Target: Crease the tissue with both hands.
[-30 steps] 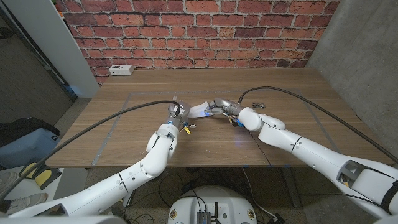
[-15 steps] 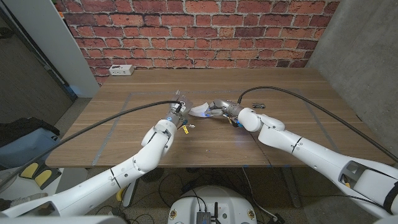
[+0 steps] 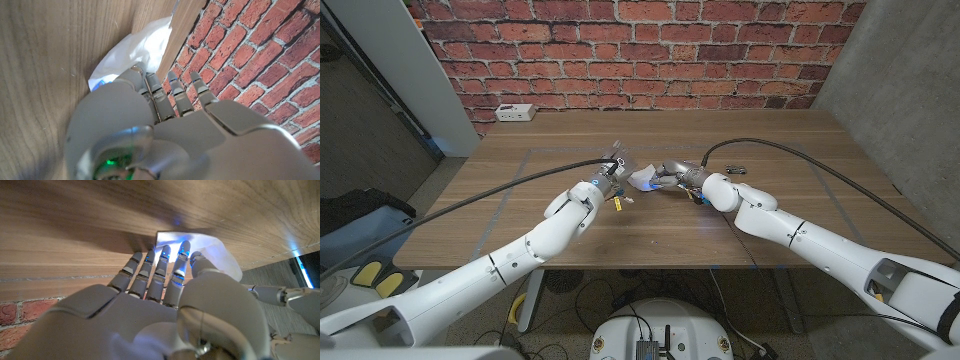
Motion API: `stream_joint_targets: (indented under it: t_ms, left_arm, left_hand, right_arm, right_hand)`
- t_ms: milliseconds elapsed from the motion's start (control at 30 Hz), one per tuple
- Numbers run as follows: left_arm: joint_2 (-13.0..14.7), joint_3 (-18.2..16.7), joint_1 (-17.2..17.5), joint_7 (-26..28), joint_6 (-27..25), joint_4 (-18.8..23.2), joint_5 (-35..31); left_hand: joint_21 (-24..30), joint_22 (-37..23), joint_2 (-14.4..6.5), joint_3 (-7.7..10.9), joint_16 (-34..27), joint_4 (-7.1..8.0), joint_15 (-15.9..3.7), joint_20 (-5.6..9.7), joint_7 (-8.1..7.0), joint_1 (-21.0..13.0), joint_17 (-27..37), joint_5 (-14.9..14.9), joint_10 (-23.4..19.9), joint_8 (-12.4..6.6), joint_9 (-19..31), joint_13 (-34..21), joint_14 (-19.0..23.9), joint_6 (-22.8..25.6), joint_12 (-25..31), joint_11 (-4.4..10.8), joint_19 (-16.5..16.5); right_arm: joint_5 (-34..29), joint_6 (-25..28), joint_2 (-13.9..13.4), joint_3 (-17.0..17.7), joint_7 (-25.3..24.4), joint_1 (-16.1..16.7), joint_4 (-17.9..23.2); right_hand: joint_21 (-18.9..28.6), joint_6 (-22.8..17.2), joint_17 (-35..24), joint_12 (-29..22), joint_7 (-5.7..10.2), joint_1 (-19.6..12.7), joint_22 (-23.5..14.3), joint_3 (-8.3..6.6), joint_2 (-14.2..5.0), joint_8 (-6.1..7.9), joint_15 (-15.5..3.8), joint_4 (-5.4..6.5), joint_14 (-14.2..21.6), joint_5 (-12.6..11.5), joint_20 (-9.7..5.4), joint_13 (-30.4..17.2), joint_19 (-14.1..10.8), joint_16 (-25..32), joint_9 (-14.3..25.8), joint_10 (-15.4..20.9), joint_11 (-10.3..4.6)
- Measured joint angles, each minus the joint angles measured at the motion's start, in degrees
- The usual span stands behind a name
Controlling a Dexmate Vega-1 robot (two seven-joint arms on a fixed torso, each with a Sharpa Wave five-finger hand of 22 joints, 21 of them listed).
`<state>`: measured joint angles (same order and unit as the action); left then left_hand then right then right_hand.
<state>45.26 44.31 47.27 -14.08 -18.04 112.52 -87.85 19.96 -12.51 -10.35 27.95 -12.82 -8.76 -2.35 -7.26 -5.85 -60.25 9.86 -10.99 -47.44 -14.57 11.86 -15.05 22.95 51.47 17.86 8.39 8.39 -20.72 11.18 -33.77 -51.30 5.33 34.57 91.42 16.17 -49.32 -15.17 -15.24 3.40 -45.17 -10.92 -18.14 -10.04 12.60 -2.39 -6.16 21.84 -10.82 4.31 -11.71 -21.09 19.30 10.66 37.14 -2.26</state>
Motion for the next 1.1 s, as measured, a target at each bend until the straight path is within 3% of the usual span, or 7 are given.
stream_joint_targets:
  t_ms: [533, 1100]
  left_arm:
    - [0.7, 1.6, -5.0, 5.9, 6.4, -3.5, -2.9]
    - [-0.1, 3.5, -8.5, 11.5, 10.8, -7.5, -0.7]
  left_hand:
    - [0.4, 0.0, 0.0, -0.05, 0.0, 0.05, 0.0, 0.42, -0.29, 0.0, 0.1, 0.0, -0.4, 0.0, 0.0, -0.3, 0.6, 0.5, -0.4, 0.4, 0.0]
    - [0.6, 0.3, 0.2, -0.24, 0.0, 0.24, 0.0, 0.42, -0.29, 0.2, 0.2, 0.0, -0.4, 0.66, 0.0, -0.8, 1.2, 0.5, -0.9, 0.4, 0.0]
  right_arm:
    - [-0.1, -0.1, 0.7, -0.4, 0.9, -0.9, -1.2]
    - [0.5, -0.3, 1.8, -0.8, 1.7, -2.3, -3.3]
  right_hand:
    - [0.7, 0.0, -0.2, 0.2, -0.01, 0.0, 0.0, -0.23, 0.0, -0.3, -0.07, -0.23, -0.1, 0.0, 0.0, 0.0, 0.0, 0.0, 0.0, -0.1, -0.13]
    - [0.2, 0.6, -0.1, 0.7, -0.01, 0.0, 0.0, -0.23, 0.02, -0.45, -0.07, -0.23, -0.1, 0.0, -0.03, 0.0, 0.0, 0.0, 0.0, -0.3, -0.28]
